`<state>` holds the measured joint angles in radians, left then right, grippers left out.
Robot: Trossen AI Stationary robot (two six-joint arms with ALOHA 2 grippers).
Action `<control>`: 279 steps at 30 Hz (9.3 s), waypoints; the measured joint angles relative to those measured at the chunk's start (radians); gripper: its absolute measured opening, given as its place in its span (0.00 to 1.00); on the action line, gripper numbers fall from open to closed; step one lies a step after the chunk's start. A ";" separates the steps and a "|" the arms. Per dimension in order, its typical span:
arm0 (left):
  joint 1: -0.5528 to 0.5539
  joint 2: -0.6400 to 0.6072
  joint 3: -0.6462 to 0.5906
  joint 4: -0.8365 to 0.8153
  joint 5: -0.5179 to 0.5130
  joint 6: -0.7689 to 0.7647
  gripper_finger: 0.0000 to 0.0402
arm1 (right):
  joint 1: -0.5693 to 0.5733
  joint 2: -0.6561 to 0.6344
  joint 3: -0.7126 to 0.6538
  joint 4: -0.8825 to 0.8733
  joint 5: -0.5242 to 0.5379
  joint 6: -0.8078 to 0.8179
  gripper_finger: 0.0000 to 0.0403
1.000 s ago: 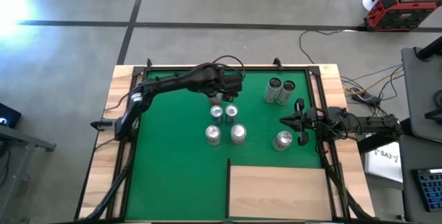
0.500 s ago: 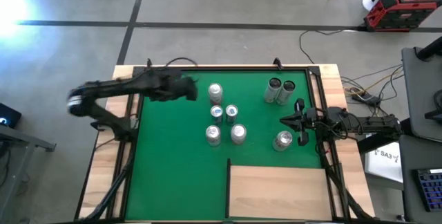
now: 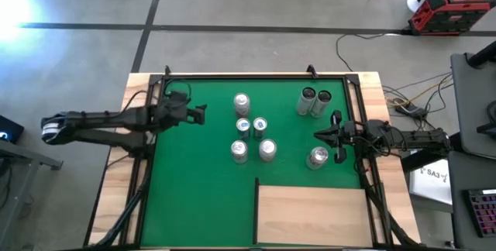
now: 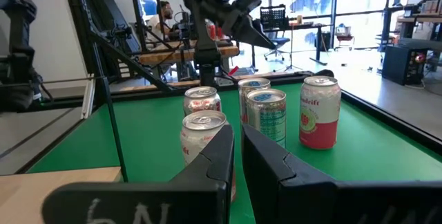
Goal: Place canned beverage on shelf
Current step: Put the right red-silver soda can on the shelf
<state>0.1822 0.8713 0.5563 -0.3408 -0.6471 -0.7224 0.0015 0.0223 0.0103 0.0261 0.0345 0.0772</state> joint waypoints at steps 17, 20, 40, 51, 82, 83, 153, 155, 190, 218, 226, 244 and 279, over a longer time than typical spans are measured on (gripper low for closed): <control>0.002 0.034 -0.326 0.735 -0.010 0.294 0.90 | 0.000 0.000 0.000 0.000 0.000 -0.001 0.06; 0.003 0.050 -0.326 0.740 -0.010 0.293 0.90 | 0.000 0.000 0.000 0.000 0.000 0.000 0.06; 0.002 -0.231 -0.477 0.697 -0.017 0.322 0.90 | 0.000 0.000 0.000 0.000 0.000 0.000 0.06; 0.002 -0.497 -0.543 0.549 -0.015 0.374 0.90 | 0.000 0.000 0.000 0.000 0.000 -0.001 0.06; 0.002 -0.865 -0.544 0.463 0.006 0.702 0.90 | 0.000 0.000 0.000 0.000 0.001 -0.001 0.06; 0.001 -0.864 -0.544 0.458 0.006 0.702 0.90 | 0.000 0.000 0.000 0.000 0.000 -0.001 0.06; 0.002 -0.862 -0.537 0.464 0.003 0.702 0.90 | 0.000 0.529 0.409 -0.245 0.597 0.774 0.06; 0.002 -0.862 -0.537 0.464 0.003 0.702 0.90 | 0.000 0.606 0.450 -0.261 0.595 0.801 0.06; 0.001 -0.862 -0.537 0.463 0.003 0.702 0.90 | 0.001 0.967 0.949 -0.816 0.307 1.311 0.06; 0.002 -0.862 -0.537 0.463 0.003 0.702 0.90 | 0.053 1.208 1.217 -1.213 0.069 1.947 0.11; 0.001 -0.862 -0.537 0.463 0.003 0.702 0.90 | 0.056 1.307 1.321 -1.332 -0.055 2.003 0.11; 0.002 -0.862 -0.537 0.463 0.003 0.702 0.90 | 0.066 1.375 1.370 -1.362 -0.105 2.033 0.11; 0.001 -0.862 -0.537 0.463 0.003 0.702 0.90 | 0.182 1.388 1.358 -1.407 -0.115 2.185 0.52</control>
<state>0.1837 0.0090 0.0196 0.1222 -0.6441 -0.0204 0.1830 1.4105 1.3687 -1.3808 -0.0806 2.2618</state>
